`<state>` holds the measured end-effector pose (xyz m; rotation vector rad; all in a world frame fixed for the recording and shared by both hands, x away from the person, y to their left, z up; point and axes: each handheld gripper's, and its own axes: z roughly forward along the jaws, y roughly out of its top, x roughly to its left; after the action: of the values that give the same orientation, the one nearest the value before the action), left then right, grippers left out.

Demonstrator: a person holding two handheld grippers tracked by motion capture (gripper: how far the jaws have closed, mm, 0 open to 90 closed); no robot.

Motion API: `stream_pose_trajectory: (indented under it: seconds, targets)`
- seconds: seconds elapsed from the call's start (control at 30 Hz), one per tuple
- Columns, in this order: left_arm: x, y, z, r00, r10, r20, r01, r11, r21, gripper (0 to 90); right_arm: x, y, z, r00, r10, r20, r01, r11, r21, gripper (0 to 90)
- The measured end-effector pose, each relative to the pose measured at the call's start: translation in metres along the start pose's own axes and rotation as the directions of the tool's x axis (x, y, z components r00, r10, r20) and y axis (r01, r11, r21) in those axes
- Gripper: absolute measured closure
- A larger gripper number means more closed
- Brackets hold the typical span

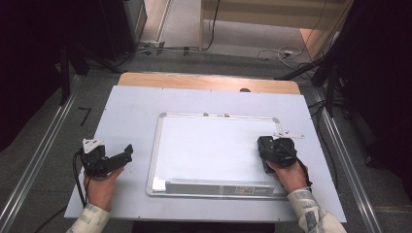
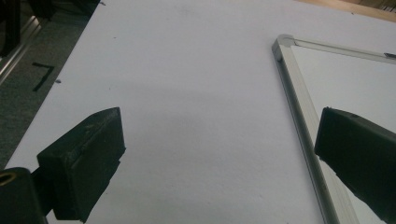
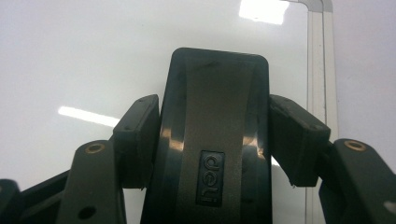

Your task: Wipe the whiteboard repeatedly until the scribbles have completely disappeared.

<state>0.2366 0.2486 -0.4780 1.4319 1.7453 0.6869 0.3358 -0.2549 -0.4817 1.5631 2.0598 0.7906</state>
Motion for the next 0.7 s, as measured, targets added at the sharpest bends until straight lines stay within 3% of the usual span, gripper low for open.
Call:
stream_pose_trajectory:
  seconds: [0.2,0.43,0.7]
  targets:
    - [0.000,0.000,0.000,1.0000,0.001,0.002,-0.001,1.0000,-0.002,1.9,-0.003,0.010,0.009,0.9995,0.032,-0.002,-0.032,0.999,-0.003,37.0]
    - [0.003,0.000,-0.001,1.0000,-0.009,-0.001,0.009,1.0000,-0.004,1.9,-0.018,0.020,0.016,0.9959,0.090,0.009,-0.090,0.996,-0.007,37.8]
    - [0.004,0.000,-0.001,0.9999,-0.012,-0.001,0.012,0.9999,-0.002,1.9,-0.017,0.011,0.008,0.9987,0.045,0.025,-0.045,0.999,0.006,38.0]
